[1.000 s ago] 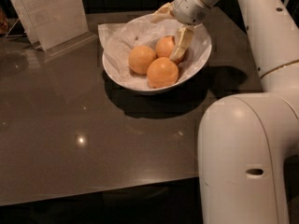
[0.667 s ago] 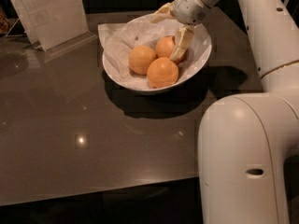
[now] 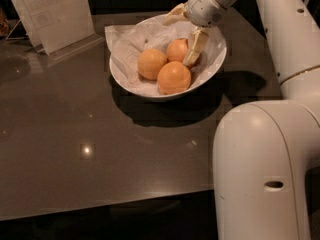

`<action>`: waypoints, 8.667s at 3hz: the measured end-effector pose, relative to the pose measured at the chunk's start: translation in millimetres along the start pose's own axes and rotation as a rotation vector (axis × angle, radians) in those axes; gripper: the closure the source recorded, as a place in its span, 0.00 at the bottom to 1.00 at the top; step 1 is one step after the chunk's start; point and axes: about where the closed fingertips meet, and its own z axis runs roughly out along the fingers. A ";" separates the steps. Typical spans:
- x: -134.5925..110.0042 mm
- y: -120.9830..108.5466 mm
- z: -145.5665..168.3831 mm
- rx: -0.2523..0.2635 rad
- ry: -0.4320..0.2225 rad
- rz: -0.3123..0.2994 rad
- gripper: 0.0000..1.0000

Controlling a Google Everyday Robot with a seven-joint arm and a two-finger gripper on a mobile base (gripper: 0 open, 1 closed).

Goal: Pick orange from white bowl

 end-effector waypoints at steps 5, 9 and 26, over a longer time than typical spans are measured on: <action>11.7 52.6 -14.2 0.073 -0.022 0.150 0.16; 13.1 46.5 -37.4 0.017 0.052 0.113 0.13; -22.5 0.6 -31.8 0.356 -0.015 -0.045 1.00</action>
Offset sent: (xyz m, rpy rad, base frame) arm -0.0055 -0.0033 -0.0004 0.0016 0.0035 -0.0093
